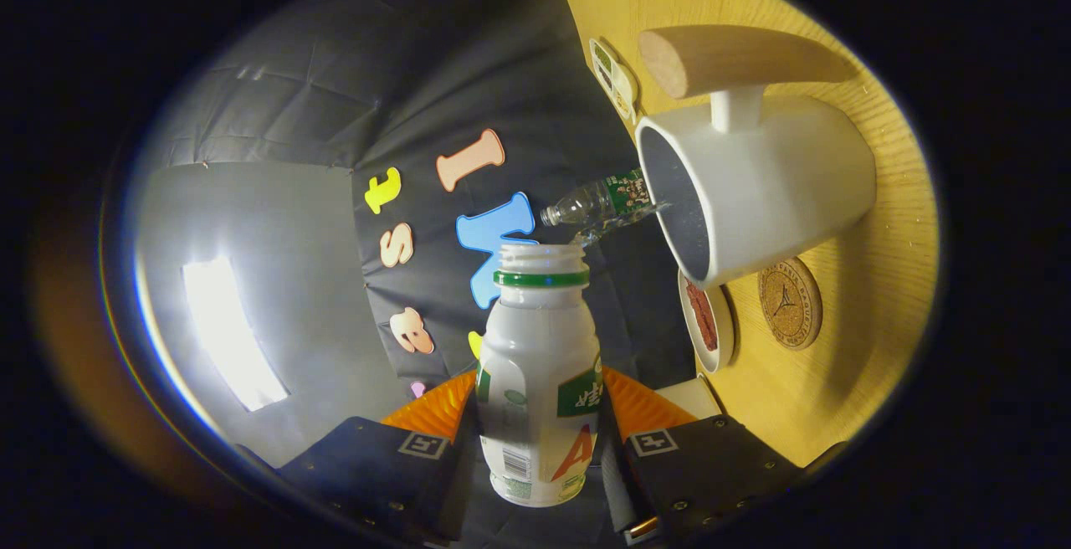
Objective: Take the bottle from table, then pour the juice into the cup, finally place the bottle on the coaster
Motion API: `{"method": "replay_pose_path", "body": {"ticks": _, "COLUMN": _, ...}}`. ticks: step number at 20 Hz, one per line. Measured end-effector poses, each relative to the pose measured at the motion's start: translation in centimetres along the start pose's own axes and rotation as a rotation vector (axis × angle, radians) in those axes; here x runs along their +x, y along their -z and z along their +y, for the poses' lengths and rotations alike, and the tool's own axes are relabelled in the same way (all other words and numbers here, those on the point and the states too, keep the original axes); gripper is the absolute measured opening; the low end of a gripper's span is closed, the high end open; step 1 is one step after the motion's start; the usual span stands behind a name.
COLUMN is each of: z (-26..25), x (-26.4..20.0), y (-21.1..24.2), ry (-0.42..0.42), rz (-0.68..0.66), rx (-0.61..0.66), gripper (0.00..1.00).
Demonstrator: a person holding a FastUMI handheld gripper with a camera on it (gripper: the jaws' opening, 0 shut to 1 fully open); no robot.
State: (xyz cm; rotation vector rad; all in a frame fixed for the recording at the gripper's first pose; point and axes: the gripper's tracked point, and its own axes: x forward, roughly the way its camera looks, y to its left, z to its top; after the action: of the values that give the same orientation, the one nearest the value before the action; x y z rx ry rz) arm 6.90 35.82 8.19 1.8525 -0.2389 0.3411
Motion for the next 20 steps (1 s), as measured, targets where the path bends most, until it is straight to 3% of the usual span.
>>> {"method": "replay_pose_path", "body": {"ticks": 20, "z": 0.12, "x": 0.28, "y": -0.61, "ry": -0.018, "rz": -0.039, "rx": 0.056, "gripper": 0.64}}
